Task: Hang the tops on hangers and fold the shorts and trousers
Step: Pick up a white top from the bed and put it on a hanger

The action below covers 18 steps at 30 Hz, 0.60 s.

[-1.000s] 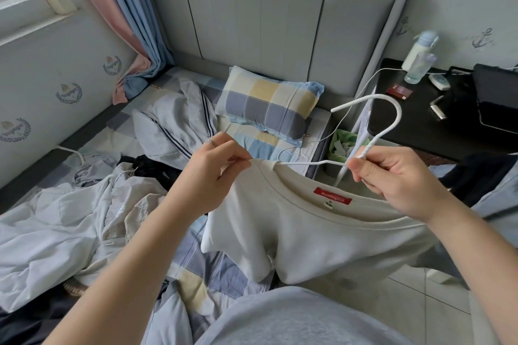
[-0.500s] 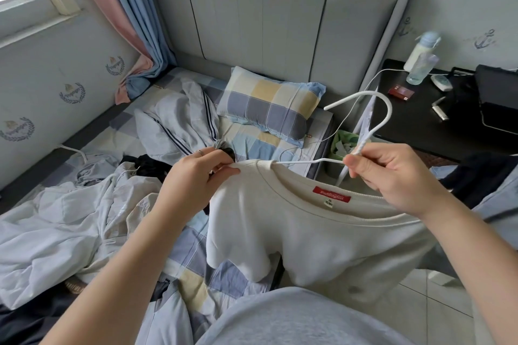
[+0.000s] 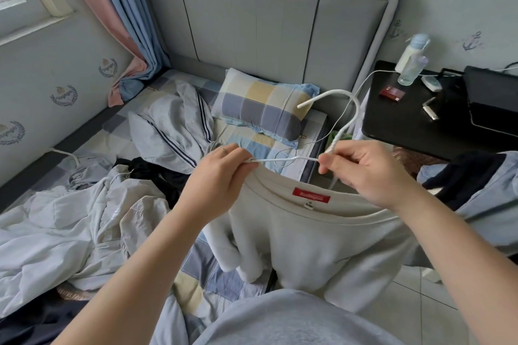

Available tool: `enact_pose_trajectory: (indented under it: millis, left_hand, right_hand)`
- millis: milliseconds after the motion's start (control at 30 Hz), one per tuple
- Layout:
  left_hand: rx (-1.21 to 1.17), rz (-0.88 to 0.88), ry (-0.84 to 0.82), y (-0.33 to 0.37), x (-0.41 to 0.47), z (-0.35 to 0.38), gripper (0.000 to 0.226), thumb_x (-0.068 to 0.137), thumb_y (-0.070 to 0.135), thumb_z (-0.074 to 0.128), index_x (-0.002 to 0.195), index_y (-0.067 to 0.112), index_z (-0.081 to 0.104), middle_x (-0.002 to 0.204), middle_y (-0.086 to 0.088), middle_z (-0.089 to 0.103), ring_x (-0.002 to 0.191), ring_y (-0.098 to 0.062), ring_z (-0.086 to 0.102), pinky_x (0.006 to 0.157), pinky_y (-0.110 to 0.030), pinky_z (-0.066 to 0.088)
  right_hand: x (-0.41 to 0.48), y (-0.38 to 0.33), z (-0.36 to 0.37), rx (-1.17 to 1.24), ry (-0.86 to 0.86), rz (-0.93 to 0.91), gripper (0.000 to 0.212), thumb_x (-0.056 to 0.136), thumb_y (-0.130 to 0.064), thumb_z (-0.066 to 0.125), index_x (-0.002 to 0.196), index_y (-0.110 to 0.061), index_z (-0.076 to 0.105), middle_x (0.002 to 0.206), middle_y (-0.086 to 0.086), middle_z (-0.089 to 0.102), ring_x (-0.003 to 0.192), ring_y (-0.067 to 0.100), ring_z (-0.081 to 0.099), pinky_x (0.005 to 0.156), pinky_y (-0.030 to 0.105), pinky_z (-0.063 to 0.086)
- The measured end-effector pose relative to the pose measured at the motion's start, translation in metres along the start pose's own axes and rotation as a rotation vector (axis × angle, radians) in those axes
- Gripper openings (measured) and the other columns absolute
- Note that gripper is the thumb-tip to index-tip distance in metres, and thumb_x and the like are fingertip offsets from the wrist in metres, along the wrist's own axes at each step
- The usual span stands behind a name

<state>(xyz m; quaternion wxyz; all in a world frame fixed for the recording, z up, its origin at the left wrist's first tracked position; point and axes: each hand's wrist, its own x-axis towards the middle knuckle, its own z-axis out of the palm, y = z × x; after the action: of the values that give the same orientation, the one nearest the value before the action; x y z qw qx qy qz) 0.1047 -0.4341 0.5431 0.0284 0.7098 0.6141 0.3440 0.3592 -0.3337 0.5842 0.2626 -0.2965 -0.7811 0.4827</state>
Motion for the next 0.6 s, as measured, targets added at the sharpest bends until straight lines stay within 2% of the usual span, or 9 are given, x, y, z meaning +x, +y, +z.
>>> enact_pose_trajectory:
  millis: [33, 100, 167, 267, 367, 467, 533, 600]
  left_hand:
    - [-0.014, -0.003, 0.033, -0.003, 0.0, -0.001, 0.03, 0.102, 0.024, 0.047, 0.09, 0.002, 0.062, 0.08, -0.003, 0.053, 0.072, -0.027, 0.051, 0.065, -0.037, 0.043]
    - [-0.019, -0.015, 0.1, -0.009, -0.001, -0.004, 0.03, 0.102, 0.024, 0.048, 0.087, 0.002, 0.062, 0.078, -0.002, 0.051, 0.07, -0.026, 0.05, 0.062, -0.038, 0.044]
    - [0.001, -0.036, 0.164, -0.017, 0.0, -0.01, 0.031, 0.101, 0.024, 0.048, 0.084, 0.001, 0.061, 0.076, -0.003, 0.051, 0.068, -0.026, 0.049, 0.059, -0.039, 0.044]
    - [0.019, -0.068, 0.234, -0.031, 0.001, -0.024, 0.028, 0.1, 0.021, 0.05, 0.084, 0.0, 0.06, 0.076, -0.008, 0.054, 0.07, -0.025, 0.05, 0.062, -0.04, 0.043]
    - [0.031, -0.084, 0.276, -0.04, 0.002, -0.035, 0.025, 0.099, 0.019, 0.052, 0.086, 0.001, 0.063, 0.079, -0.007, 0.057, 0.075, -0.021, 0.05, 0.066, -0.036, 0.042]
    - [0.035, -0.094, 0.258, -0.046, 0.0, -0.04, 0.019, 0.1, 0.014, 0.056, 0.089, 0.002, 0.065, 0.081, -0.005, 0.058, 0.076, -0.022, 0.052, 0.067, -0.037, 0.044]
    - [0.039, -0.087, 0.227, -0.049, 0.0, -0.04, 0.02, 0.101, 0.015, 0.056, 0.091, 0.002, 0.067, 0.081, -0.005, 0.058, 0.077, -0.024, 0.053, 0.067, -0.037, 0.045]
    - [0.039, -0.074, 0.187, -0.053, -0.001, -0.041, 0.024, 0.1, 0.022, 0.055, 0.092, 0.004, 0.069, 0.08, -0.005, 0.057, 0.076, -0.024, 0.053, 0.066, -0.036, 0.045]
  right_hand:
    - [0.0, 0.0, -0.001, -0.014, 0.001, 0.003, 0.028, 0.085, -0.046, 0.062, 0.082, -0.021, 0.073, 0.055, 0.008, 0.05, 0.051, 0.014, 0.046, 0.052, 0.023, 0.041]
    - [-0.003, 0.006, -0.009, -0.054, 0.024, 0.037, 0.021, 0.083, -0.041, 0.067, 0.094, -0.025, 0.075, 0.077, 0.008, 0.067, 0.07, 0.019, 0.062, 0.068, 0.026, 0.051]
    - [-0.009, 0.021, -0.023, -0.108, 0.014, 0.118, 0.019, 0.086, -0.03, 0.074, 0.104, -0.025, 0.074, 0.093, 0.002, 0.072, 0.089, 0.017, 0.066, 0.082, 0.027, 0.052]
    - [-0.023, 0.049, -0.044, -0.189, -0.056, 0.299, 0.018, 0.087, -0.023, 0.077, 0.105, -0.023, 0.074, 0.099, 0.002, 0.075, 0.098, 0.021, 0.069, 0.093, 0.04, 0.051]
    - [-0.039, 0.071, -0.059, -0.146, -0.059, 0.41, 0.014, 0.087, -0.013, 0.076, 0.093, -0.025, 0.079, 0.094, -0.004, 0.078, 0.094, 0.012, 0.071, 0.086, 0.03, 0.053]
    - [-0.044, 0.082, -0.065, -0.209, -0.076, 0.42, 0.016, 0.09, -0.012, 0.074, 0.096, -0.025, 0.079, 0.095, -0.004, 0.078, 0.096, 0.014, 0.071, 0.087, 0.028, 0.051]
    - [-0.043, 0.085, -0.066, -0.264, -0.018, 0.389, 0.018, 0.09, -0.013, 0.073, 0.091, -0.031, 0.078, 0.086, -0.008, 0.076, 0.085, 0.009, 0.07, 0.079, 0.024, 0.051]
    - [-0.042, 0.085, -0.064, -0.294, 0.084, 0.346, 0.022, 0.091, -0.016, 0.073, 0.085, -0.037, 0.077, 0.071, -0.016, 0.07, 0.064, -0.001, 0.062, 0.065, 0.022, 0.045]
